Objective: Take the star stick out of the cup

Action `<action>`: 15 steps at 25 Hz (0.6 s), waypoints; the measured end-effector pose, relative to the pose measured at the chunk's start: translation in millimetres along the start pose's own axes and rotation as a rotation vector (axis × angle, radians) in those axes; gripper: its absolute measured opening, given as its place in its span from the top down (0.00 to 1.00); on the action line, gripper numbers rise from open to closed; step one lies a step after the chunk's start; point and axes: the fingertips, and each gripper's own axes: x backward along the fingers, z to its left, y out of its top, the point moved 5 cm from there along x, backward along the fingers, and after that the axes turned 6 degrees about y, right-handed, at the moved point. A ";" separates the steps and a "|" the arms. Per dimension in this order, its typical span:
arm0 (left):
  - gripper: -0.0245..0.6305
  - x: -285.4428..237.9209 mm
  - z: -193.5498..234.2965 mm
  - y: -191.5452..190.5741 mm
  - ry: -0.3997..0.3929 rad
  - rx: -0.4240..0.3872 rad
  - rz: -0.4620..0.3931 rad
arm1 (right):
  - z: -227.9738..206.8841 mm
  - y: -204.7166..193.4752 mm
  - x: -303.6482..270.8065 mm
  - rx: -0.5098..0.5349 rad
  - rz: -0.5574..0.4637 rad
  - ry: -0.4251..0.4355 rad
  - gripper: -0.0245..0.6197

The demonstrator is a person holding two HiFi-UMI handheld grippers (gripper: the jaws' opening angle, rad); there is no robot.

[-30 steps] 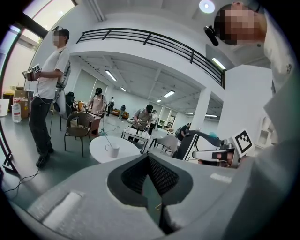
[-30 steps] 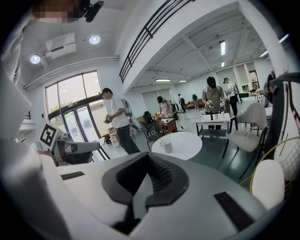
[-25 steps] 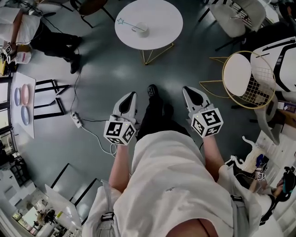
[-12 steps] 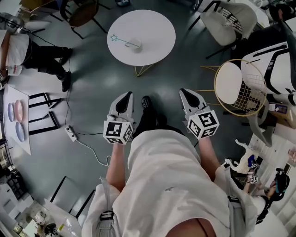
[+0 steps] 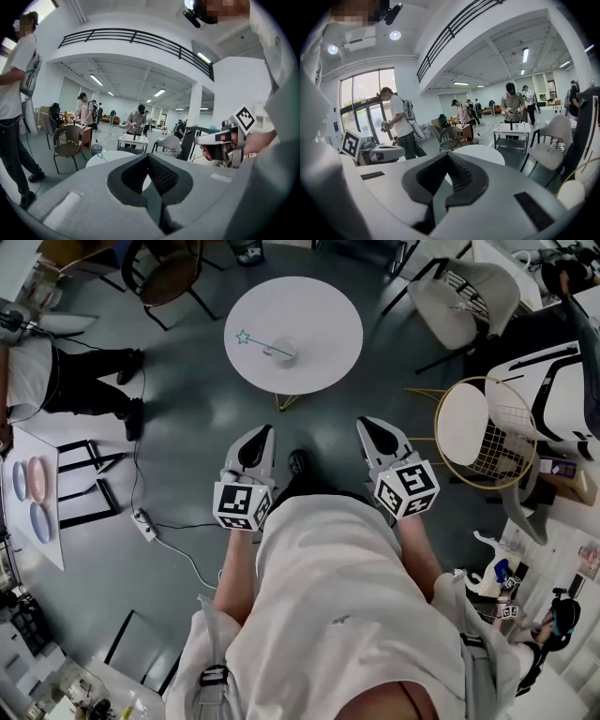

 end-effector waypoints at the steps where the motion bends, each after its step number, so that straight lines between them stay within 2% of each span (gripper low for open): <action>1: 0.95 -2.0 5.8 -1.0 -0.004 0.004 0.001 | 1.7 1.7 -5.9 0.003 0.000 -0.004 0.95; 7: 0.95 -14.7 34.8 -6.0 -0.032 0.024 0.021 | 8.0 8.4 -25.5 0.005 0.008 -0.048 0.95; 12: 0.95 -20.8 38.6 -9.1 -0.057 0.085 0.026 | 5.0 3.8 -31.5 -0.005 0.046 -0.059 0.95; 15: 0.95 -22.4 39.8 -14.6 -0.056 0.093 0.040 | 5.8 5.1 -35.0 -0.008 0.048 -0.060 0.95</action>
